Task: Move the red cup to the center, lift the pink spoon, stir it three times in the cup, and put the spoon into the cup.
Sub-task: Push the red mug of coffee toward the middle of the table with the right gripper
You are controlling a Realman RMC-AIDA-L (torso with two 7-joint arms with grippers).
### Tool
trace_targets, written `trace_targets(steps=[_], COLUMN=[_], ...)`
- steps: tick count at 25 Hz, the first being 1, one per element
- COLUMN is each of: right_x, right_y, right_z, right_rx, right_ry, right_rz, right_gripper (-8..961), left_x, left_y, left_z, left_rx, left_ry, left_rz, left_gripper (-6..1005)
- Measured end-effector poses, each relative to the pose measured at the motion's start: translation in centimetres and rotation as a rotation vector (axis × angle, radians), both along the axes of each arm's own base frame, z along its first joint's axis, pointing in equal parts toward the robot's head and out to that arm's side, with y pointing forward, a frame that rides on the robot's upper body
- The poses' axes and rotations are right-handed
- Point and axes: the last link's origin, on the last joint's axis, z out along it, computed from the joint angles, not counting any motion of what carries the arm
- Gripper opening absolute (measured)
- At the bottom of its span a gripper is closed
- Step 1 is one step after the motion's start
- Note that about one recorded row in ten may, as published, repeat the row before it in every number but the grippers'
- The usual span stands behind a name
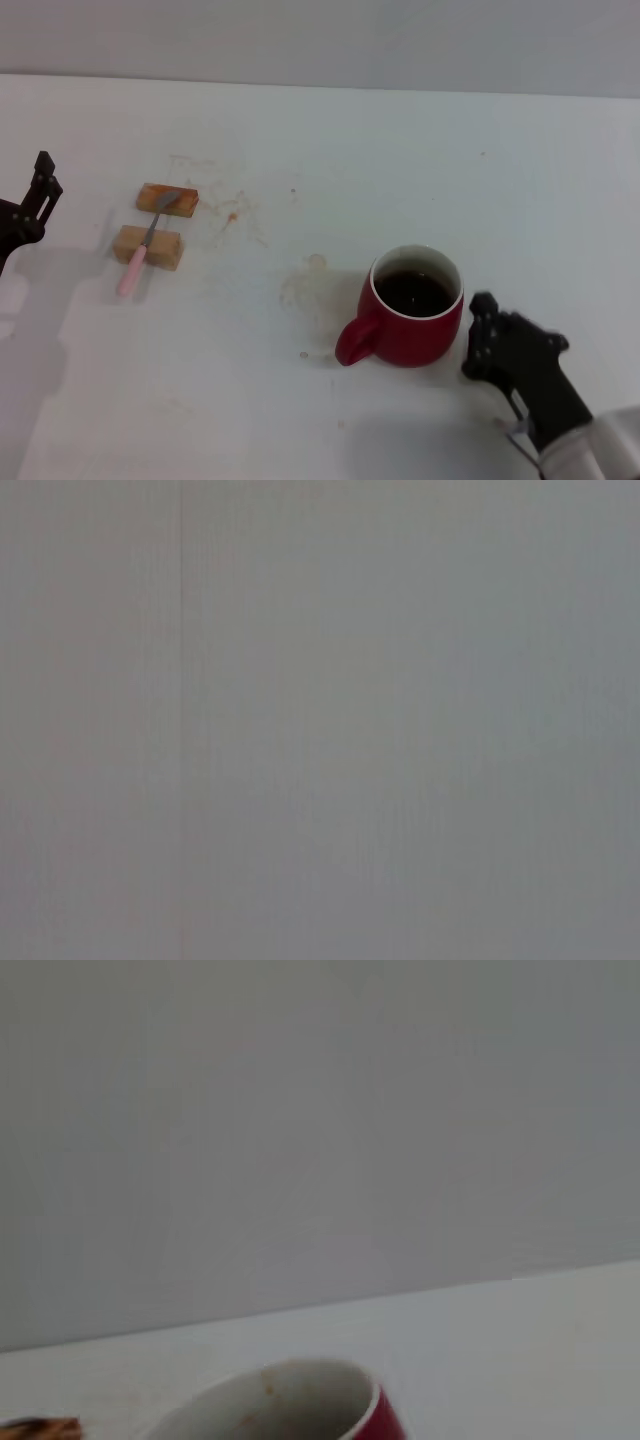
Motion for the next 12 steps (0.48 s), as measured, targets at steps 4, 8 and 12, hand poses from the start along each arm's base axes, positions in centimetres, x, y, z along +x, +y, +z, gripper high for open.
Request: trace_targets(steps=[4,8,12], right_x=[-0.2,-0.1,-0.1], right_y=[-2.1,-2.6,-2.4], right_z=[-0.2,-0.3,-0.5], right_rx=[-0.008,-0.017,-0.033], right_ry=[0.022,0.024,0.020], right_rz=[0.002,0.002,0.005], right_gripper=[0,0,0], left_x=[0.0,0.1,0.2], left_y=[0.1,0.3,0.4], left_z=[0.0,-0.1,-0.1], left_rx=[-0.005,-0.009,-0.011], left_ry=[0.004,0.009,0.010], left_rz=[0.002,-0.003,-0.007], left_gripper=[816,816,815])
